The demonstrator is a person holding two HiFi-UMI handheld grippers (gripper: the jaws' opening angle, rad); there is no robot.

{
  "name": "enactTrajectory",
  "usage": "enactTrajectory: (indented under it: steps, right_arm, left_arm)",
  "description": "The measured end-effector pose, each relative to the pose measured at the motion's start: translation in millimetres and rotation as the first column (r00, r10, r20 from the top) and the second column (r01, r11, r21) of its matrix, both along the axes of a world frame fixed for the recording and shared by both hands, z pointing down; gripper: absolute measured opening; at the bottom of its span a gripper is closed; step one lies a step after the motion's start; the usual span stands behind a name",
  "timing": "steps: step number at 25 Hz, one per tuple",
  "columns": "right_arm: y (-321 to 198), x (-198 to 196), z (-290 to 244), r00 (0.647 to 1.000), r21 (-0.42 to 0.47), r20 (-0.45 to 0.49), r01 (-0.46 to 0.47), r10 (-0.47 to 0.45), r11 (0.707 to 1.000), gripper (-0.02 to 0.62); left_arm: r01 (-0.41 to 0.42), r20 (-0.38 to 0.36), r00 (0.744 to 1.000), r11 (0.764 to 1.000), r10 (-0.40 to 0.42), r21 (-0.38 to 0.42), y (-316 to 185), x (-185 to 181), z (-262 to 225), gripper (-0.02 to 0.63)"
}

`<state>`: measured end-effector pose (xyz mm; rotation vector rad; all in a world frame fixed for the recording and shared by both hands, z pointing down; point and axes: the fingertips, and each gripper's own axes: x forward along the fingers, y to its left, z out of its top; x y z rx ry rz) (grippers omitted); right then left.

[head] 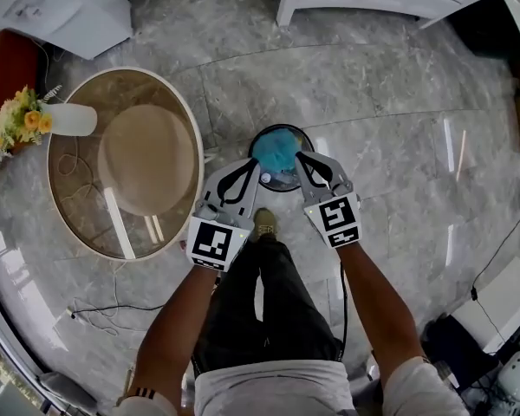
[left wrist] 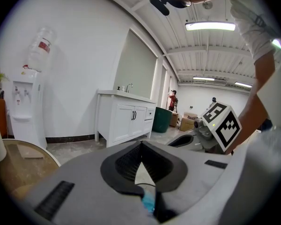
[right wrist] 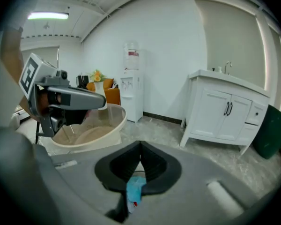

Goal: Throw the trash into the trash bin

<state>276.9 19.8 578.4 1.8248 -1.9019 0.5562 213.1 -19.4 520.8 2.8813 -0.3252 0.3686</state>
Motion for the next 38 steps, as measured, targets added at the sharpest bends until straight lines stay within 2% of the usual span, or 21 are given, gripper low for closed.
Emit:
enactTrajectory:
  steps: [8,17,28,33,38]
  right_arm:
    - [-27,-23,-116,1.0,0.182,0.018,0.019,-0.022,0.983,0.002]
    - [-45,-68,-248,0.995,0.379,0.041,0.064,-0.086,0.923,0.002]
    - [-32,-114,-342,0.988,0.487,0.053,0.104,-0.148,0.867,0.0]
    - [-15,-133,-379,0.983,0.53,0.057,0.12,-0.177,0.839,0.0]
    - [-2,-152,-407,0.977,0.572,0.045,0.148,-0.211,0.807,0.0]
  left_arm:
    - [0.034,-0.081,0.996,0.999,-0.032,0.026,-10,-12,-95,0.0]
    - [0.064,-0.176,0.983,0.996,-0.051,0.068,-15,-38,-197,0.0]
    - [0.114,-0.261,0.962,0.987,-0.081,0.113,-13,-81,-288,0.0]
    - [0.117,-0.308,0.949,0.982,-0.066,0.15,3,-100,-326,0.0]
    - [0.108,-0.309,0.95,0.977,-0.047,0.184,16,-116,-350,0.0]
